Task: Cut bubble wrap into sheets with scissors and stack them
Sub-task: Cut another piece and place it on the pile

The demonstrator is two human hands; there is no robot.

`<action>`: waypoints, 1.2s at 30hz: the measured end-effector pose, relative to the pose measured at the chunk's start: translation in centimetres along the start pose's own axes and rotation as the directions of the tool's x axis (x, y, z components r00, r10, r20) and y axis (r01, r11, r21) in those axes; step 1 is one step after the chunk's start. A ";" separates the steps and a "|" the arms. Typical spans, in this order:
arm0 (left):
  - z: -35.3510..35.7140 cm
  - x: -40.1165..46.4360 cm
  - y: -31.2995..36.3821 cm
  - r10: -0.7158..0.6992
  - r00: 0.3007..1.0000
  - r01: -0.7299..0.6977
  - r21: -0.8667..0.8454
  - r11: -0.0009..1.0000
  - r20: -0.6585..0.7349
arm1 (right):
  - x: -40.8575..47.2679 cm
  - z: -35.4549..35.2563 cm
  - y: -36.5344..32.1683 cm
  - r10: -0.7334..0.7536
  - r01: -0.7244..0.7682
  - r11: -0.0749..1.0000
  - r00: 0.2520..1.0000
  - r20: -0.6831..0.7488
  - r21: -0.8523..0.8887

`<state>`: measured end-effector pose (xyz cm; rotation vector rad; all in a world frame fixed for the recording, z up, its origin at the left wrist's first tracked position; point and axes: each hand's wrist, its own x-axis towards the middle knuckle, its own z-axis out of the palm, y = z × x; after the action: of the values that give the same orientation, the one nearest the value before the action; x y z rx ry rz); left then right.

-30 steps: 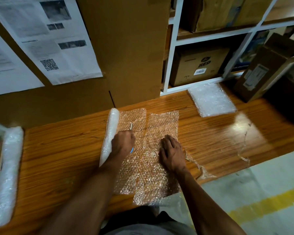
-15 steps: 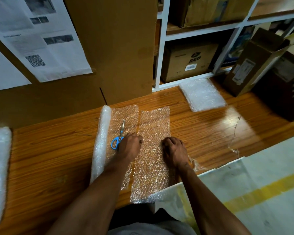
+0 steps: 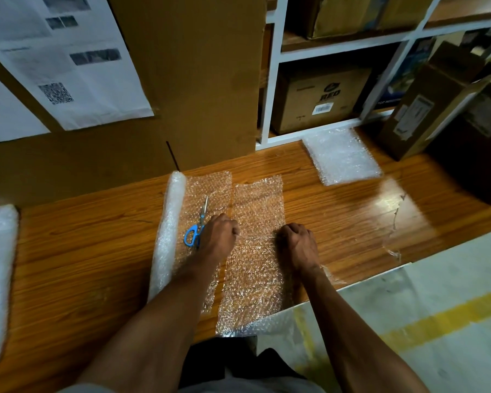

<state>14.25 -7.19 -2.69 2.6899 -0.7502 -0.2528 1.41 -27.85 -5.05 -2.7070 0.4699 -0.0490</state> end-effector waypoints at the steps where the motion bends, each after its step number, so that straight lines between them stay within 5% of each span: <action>1: 0.1 0.0 -0.2 0.003 1.000 -0.003 -0.024 1.000 0.007 | 0.0 -0.3 0.0 -0.006 0.005 1.000 1.000 0.025 0.003; 5: 0.5 0.0 -0.8 0.014 1.000 -0.013 -0.084 0.996 0.010 | 0.4 -0.4 0.5 -0.030 0.040 0.996 0.991 0.127 -0.081; 14: 0.4 0.0 -1.4 0.013 1.000 -0.017 -0.264 0.964 -0.019 | 1.2 -1.3 0.8 -0.093 0.100 0.991 0.992 0.084 -0.084; 26: -5.0 1.1 -1.3 -0.024 0.993 -0.036 -0.488 0.872 -0.117 | 4.1 -5.4 -2.6 -0.119 0.209 0.855 0.970 -0.212 0.475; 32: -9.5 1.2 -0.6 -0.100 0.988 -0.010 -0.706 0.709 -0.114 | 4.4 -9.0 -5.4 -0.004 0.172 0.719 0.970 -0.244 0.674; 36: -11.0 0.2 -0.5 -0.046 0.992 -0.072 -0.845 0.530 -0.114 | 3.0 -11.1 -7.5 0.097 0.079 0.495 0.985 -0.145 0.865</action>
<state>17.44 -3.93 7.36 1.7173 -0.4224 -0.3357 5.54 -26.48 7.99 -1.6667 0.3598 -0.4170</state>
